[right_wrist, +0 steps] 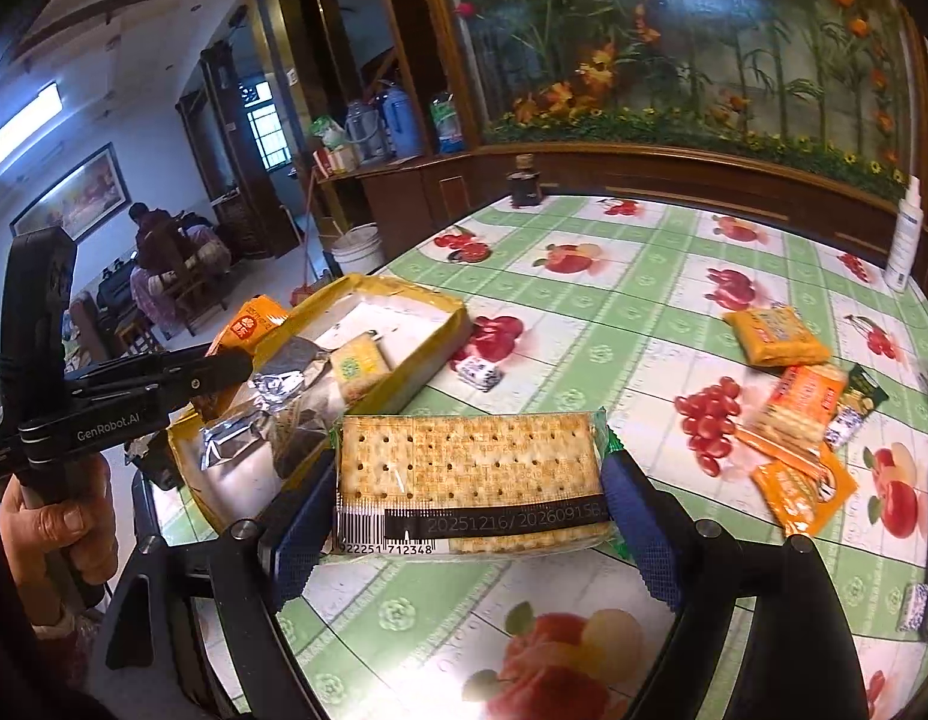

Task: Organize snacks
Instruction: 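Carry the orange bag and cracker pack toward the tray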

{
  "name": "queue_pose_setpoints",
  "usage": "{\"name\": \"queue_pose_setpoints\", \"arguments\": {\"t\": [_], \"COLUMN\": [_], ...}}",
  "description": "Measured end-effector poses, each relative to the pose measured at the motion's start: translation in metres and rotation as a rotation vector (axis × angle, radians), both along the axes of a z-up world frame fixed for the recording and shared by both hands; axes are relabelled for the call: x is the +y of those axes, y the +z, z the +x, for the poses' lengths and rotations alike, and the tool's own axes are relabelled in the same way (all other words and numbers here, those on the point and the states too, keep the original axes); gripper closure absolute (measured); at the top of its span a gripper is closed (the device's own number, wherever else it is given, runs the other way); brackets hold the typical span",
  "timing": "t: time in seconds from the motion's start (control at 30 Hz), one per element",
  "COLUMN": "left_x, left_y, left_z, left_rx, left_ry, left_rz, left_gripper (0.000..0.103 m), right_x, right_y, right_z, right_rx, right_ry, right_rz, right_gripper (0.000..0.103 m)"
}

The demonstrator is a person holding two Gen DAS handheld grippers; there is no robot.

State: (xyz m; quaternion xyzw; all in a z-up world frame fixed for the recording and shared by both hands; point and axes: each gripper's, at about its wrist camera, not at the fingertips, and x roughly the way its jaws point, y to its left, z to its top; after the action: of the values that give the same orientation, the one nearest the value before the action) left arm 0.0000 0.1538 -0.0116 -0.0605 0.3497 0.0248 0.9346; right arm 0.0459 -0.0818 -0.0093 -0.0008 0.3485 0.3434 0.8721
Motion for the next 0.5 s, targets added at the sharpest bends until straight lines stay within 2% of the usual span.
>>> {"name": "queue_pose_setpoints", "arguments": {"t": [0.5], "left_x": [0.045], "left_y": [-0.028], "left_z": [-0.023], "left_rx": [0.041], "left_ry": [0.104], "left_rz": [-0.016], "left_gripper": [0.066], "right_x": [0.080], "right_y": [-0.008], "right_z": [-0.003], "right_rx": [0.026], "right_ry": [0.131], "right_rz": [0.026], "right_gripper": [0.016]}}
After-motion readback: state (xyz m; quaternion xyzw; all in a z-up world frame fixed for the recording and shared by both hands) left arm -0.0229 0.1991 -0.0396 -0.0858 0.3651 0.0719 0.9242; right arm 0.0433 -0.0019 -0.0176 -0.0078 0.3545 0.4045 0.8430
